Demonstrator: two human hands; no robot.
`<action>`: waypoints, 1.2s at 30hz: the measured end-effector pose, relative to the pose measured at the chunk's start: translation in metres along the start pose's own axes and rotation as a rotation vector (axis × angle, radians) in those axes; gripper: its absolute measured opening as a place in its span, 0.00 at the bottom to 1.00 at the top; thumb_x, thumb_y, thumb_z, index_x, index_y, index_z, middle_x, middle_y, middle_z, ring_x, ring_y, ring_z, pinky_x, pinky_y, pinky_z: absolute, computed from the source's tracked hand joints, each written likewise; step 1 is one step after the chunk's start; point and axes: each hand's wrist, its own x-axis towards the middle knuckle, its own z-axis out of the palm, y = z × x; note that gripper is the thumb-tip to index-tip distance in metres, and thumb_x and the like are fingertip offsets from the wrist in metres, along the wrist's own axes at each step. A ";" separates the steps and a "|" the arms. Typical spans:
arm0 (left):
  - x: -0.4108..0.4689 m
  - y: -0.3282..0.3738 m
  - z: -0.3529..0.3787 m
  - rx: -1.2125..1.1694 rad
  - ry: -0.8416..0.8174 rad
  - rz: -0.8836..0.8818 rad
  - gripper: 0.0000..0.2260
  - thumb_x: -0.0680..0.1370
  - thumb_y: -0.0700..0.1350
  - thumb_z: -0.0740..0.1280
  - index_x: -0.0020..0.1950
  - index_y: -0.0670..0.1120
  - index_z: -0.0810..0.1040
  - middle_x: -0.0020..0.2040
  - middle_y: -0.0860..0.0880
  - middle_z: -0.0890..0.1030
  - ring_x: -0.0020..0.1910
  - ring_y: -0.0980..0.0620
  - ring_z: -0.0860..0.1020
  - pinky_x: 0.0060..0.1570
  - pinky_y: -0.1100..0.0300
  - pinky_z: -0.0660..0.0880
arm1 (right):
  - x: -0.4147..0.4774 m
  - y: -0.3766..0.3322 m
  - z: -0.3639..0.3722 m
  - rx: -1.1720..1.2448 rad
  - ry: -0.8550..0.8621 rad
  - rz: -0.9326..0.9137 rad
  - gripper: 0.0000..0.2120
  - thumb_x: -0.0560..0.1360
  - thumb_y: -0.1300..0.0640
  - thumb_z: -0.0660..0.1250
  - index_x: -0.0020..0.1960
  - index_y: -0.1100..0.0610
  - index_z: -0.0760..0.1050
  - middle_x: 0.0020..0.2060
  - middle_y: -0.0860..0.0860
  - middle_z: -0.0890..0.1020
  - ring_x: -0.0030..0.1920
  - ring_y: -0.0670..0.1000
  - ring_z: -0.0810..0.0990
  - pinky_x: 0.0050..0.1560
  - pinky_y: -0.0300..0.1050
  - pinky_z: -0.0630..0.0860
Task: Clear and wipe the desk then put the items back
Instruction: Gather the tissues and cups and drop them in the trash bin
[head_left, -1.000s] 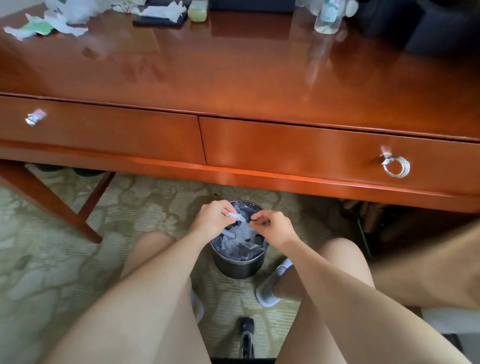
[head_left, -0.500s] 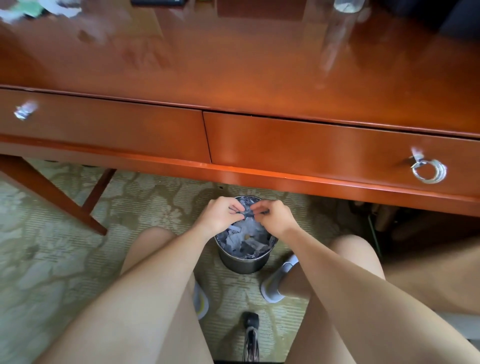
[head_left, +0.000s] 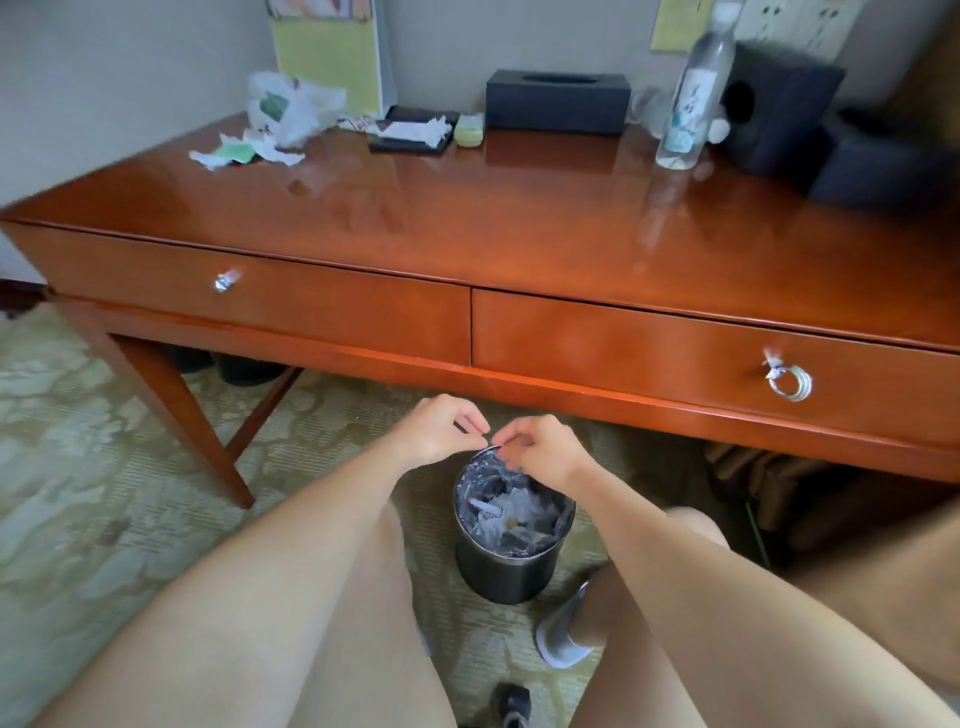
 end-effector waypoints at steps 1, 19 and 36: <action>-0.004 0.005 -0.011 0.009 0.007 0.016 0.07 0.74 0.47 0.73 0.51 0.51 0.83 0.46 0.56 0.83 0.47 0.58 0.81 0.53 0.58 0.77 | -0.003 -0.009 -0.003 -0.010 -0.011 -0.027 0.10 0.76 0.64 0.64 0.49 0.51 0.80 0.42 0.49 0.84 0.40 0.45 0.80 0.50 0.39 0.77; 0.002 0.043 -0.209 0.020 0.459 0.097 0.03 0.78 0.50 0.67 0.49 0.55 0.80 0.44 0.56 0.82 0.45 0.57 0.81 0.49 0.56 0.80 | 0.059 -0.199 -0.103 0.133 0.129 -0.334 0.06 0.78 0.60 0.66 0.51 0.57 0.81 0.44 0.53 0.85 0.38 0.46 0.82 0.36 0.38 0.79; 0.154 -0.083 -0.370 0.288 0.687 -0.352 0.26 0.77 0.56 0.66 0.72 0.49 0.65 0.71 0.41 0.65 0.69 0.39 0.66 0.65 0.48 0.68 | 0.333 -0.260 -0.130 -0.443 0.261 -0.233 0.27 0.78 0.64 0.62 0.75 0.58 0.62 0.75 0.55 0.61 0.74 0.57 0.61 0.73 0.48 0.61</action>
